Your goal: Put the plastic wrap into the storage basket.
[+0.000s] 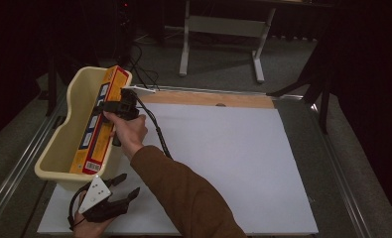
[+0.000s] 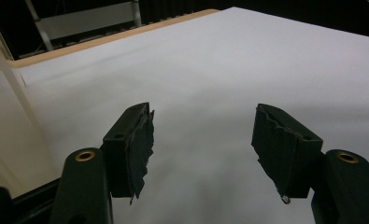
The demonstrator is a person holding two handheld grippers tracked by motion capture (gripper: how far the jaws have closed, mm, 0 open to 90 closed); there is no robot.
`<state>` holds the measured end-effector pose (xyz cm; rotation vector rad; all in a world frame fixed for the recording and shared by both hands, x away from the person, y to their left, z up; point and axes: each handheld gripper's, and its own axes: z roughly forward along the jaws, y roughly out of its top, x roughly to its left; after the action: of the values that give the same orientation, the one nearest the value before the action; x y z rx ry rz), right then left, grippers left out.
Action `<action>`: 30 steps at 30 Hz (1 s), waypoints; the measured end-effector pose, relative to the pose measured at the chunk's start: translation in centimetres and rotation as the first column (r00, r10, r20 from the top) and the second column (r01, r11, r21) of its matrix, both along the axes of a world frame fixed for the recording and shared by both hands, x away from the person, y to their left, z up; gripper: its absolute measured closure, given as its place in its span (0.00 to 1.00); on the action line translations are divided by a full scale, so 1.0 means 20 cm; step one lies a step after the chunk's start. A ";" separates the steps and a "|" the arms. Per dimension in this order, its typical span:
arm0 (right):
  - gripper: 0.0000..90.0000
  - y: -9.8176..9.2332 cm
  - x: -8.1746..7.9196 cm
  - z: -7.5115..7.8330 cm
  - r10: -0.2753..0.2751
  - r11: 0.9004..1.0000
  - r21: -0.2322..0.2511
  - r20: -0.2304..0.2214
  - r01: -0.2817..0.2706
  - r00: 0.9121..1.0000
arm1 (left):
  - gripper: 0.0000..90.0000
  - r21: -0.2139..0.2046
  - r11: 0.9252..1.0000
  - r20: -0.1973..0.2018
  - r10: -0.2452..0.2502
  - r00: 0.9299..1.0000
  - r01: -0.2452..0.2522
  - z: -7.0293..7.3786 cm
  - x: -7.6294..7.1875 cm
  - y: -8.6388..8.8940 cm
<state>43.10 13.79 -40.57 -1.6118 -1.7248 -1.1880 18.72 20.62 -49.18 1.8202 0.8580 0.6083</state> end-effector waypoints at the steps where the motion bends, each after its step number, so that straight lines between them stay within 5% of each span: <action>1: 0.43 0.00 0.00 0.00 0.000 1.000 0.000 0.000 0.000 1.000 | 0.42 0.000 1.000 0.000 0.000 1.000 0.000 0.00 0.00 0.00; 6: 0.43 0.01 -0.01 0.00 0.000 1.000 -0.001 0.005 0.000 1.000 | 0.42 -0.004 1.000 0.002 0.008 1.000 -0.008 0.00 0.00 0.01; 9: 0.43 0.01 0.04 -0.04 0.039 0.999 -0.023 -0.074 -0.041 0.996 | 0.43 0.008 1.000 0.002 -0.005 1.000 0.005 0.00 0.00 -0.01; 11: 0.43 0.01 0.05 -0.05 0.042 0.998 -0.047 -0.075 -0.046 0.996 | 0.42 0.016 1.000 0.003 -0.001 1.000 0.001 0.00 0.00 -0.01; 15: 0.40 0.02 0.04 -0.05 0.058 0.998 -0.034 -0.061 -0.060 0.996 | 0.41 0.003 1.000 0.005 0.013 1.000 -0.013 0.00 0.00 0.00; 21: 0.34 0.02 0.02 0.00 0.072 0.994 -0.080 -0.016 -0.073 0.997 | 0.40 0.006 1.000 0.007 0.017 1.000 -0.017 0.00 0.00 0.00; 30: 0.38 -0.07 0.00 0.08 0.110 0.988 -0.112 0.030 -0.106 0.993 | 0.40 0.011 1.000 0.004 0.022 1.000 -0.022 0.00 0.00 0.00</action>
<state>43.18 12.36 -39.04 -1.5464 -1.9055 -1.0931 18.67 20.56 -49.22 1.8208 0.8744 0.6309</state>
